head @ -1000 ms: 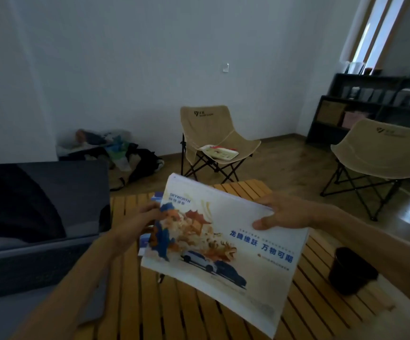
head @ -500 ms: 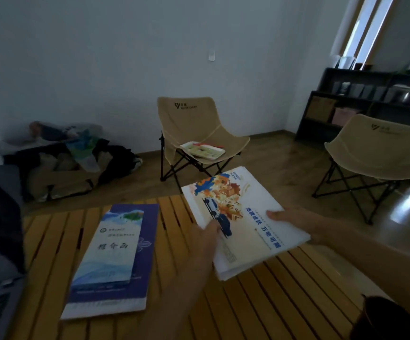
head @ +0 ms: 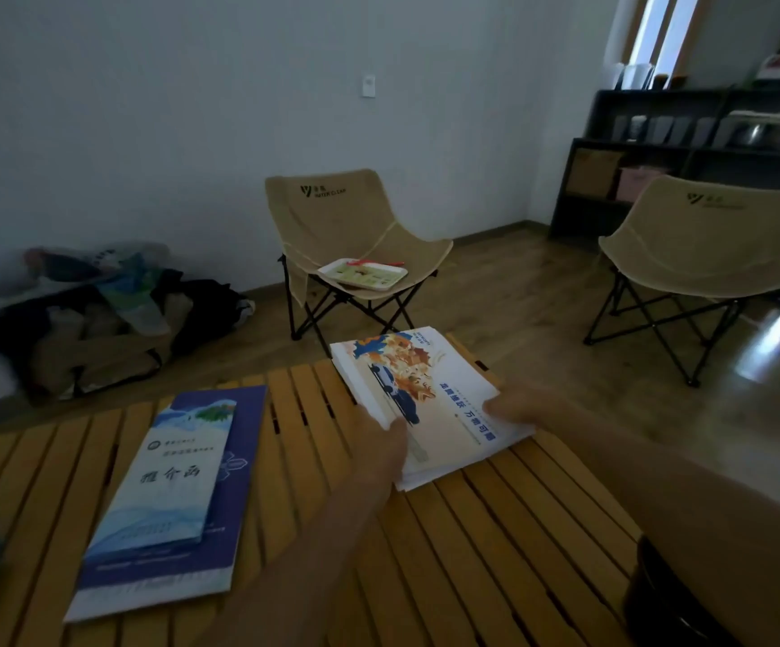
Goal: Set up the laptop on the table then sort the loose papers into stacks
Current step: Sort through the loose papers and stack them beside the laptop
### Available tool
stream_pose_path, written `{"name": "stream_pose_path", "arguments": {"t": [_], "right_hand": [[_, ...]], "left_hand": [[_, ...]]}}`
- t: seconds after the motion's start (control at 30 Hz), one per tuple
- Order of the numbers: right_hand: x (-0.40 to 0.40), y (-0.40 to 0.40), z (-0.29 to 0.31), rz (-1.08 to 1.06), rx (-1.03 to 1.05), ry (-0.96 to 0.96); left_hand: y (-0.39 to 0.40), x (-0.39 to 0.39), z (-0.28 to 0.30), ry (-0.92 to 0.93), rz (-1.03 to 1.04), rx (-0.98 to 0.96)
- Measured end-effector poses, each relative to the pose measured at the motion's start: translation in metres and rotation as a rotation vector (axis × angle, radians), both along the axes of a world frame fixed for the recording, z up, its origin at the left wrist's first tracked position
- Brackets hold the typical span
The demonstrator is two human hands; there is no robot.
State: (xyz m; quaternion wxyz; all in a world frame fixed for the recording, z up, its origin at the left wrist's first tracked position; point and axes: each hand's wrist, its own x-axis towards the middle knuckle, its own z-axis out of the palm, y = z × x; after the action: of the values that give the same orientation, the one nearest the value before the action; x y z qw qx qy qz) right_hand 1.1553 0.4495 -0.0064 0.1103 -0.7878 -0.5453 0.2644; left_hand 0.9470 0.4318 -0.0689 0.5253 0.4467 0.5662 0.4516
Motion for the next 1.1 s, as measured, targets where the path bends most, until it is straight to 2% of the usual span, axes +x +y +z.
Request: {"name": "stream_pose_path", "arguments": {"t": [0.1,0.23,0.27,0.4,0.5,0.57,0.8,1.0,1.1], "right_hand": [[-0.026,-0.021,0.02,0.094,0.075,-0.112],[-0.097,-0.048,0.036,0.211,0.263,-0.137],[-0.121,-0.052,0.035,0.226,0.256,-0.083],[-0.218,-0.075,0.021,0.134,0.117,0.342],[-0.275,-0.098,0.007,0.092,-0.058,0.673],[-0.302,-0.099,-0.005,0.034,-0.114,0.752],[-0.331,-0.083,-0.022,0.07,-0.041,0.499],[-0.333,-0.083,-0.035,0.097,-0.085,0.339],[-0.337,-0.087,-0.037,0.147,-0.043,0.288]], "left_hand": [[-0.014,-0.013,0.013,0.222,-0.069,0.054],[-0.047,-0.081,0.043,0.538,0.068,0.174],[-0.051,-0.106,0.04,0.579,0.118,0.175],[-0.077,-0.212,0.028,0.817,0.259,0.026],[-0.099,-0.259,0.019,0.716,0.194,-0.018],[-0.106,-0.269,0.015,0.715,0.13,-0.022],[-0.102,-0.272,0.019,0.639,0.171,-0.124],[-0.091,-0.278,0.024,0.593,0.136,-0.246],[-0.093,-0.273,0.026,0.645,0.176,-0.221]]}}
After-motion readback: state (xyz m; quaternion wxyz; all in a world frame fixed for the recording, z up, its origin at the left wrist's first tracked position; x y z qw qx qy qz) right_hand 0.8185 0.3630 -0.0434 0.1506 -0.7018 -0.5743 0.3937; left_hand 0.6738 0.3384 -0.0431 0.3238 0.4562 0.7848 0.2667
